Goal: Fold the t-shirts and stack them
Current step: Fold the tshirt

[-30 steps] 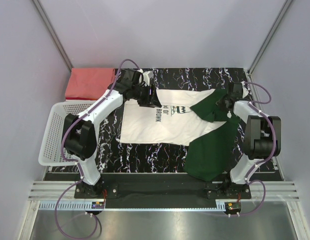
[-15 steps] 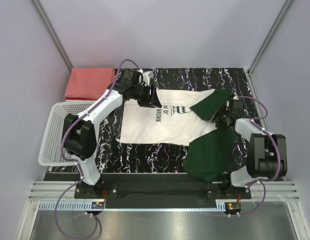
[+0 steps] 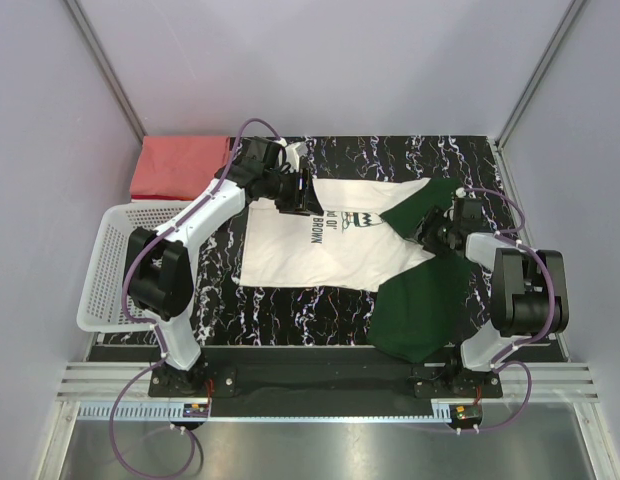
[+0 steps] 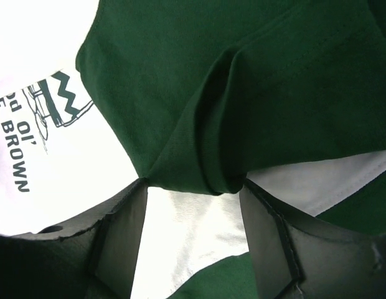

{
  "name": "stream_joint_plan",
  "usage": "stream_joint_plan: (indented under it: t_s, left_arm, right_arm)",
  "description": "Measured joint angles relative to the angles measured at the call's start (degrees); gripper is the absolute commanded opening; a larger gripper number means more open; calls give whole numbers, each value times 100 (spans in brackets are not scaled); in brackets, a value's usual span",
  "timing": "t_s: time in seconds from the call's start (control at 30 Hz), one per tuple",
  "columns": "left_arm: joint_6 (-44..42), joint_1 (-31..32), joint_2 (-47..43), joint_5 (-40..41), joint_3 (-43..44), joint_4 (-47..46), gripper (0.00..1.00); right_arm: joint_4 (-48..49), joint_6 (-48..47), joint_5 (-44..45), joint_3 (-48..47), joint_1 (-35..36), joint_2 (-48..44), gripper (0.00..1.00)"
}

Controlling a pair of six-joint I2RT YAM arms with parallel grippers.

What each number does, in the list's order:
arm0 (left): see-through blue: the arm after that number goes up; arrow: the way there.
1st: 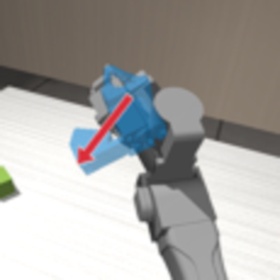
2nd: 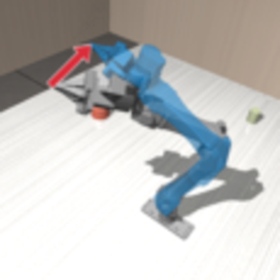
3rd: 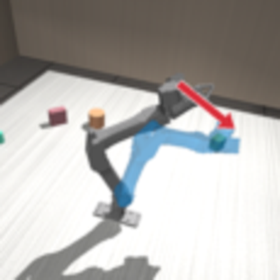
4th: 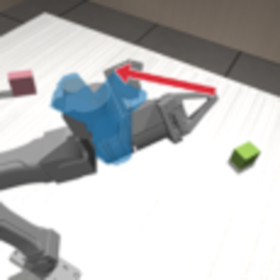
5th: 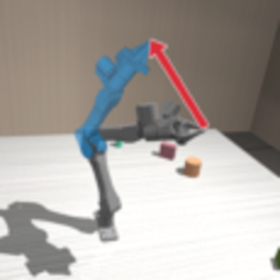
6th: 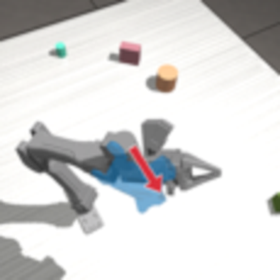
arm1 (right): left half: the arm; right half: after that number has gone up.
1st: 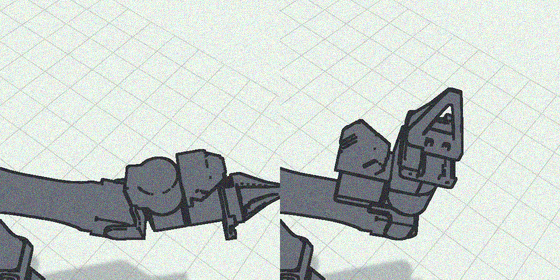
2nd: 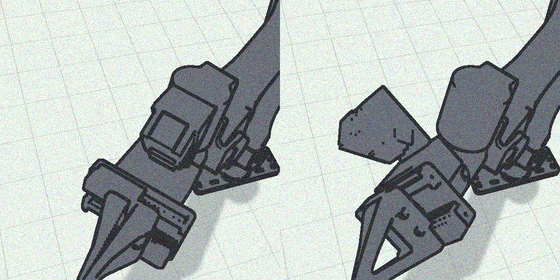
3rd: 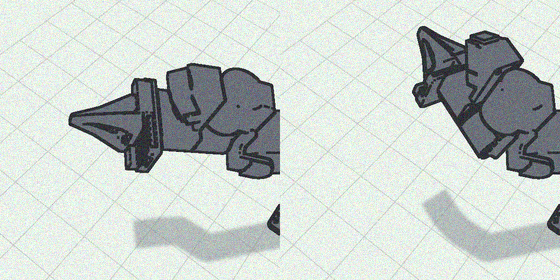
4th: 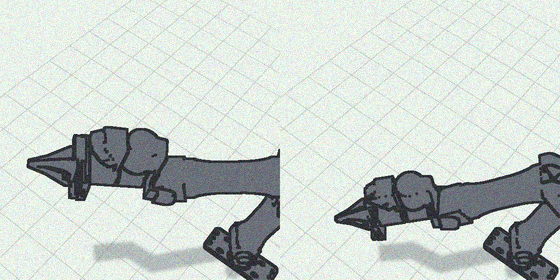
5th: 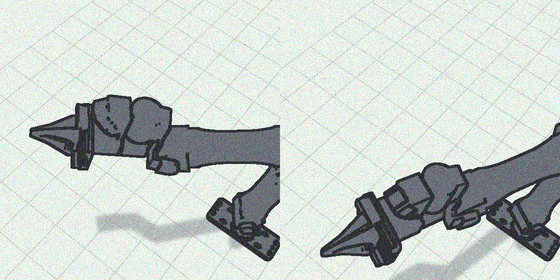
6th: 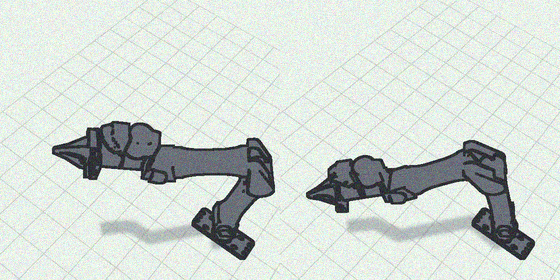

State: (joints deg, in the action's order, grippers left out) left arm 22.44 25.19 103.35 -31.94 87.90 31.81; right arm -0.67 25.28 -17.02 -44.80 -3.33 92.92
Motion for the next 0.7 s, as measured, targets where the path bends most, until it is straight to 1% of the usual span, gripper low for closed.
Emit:
stream_joint_plan:
  t_s: [0.13,0.3,0.6,0.67,0.7]
  left_arm:
    - [2,-2,0,-2,0,0,53]
    - [2,-2,0,-2,0,0,53]
    - [2,-2,2,-46,0,0,53]
    - [2,-4,0,-48,0,0,53]
    - [0,-13,0,-50,0,0,53]
  right_arm:
    - [-9,-39,105,-15,0,0,66]
    - [-223,-155,251,-254,0,0,65]
    - [-389,-396,302,-452,24,13,65]
    - [-396,-444,275,-525,33,63,62]
    - [-393,-466,267,-564,37,103,58]
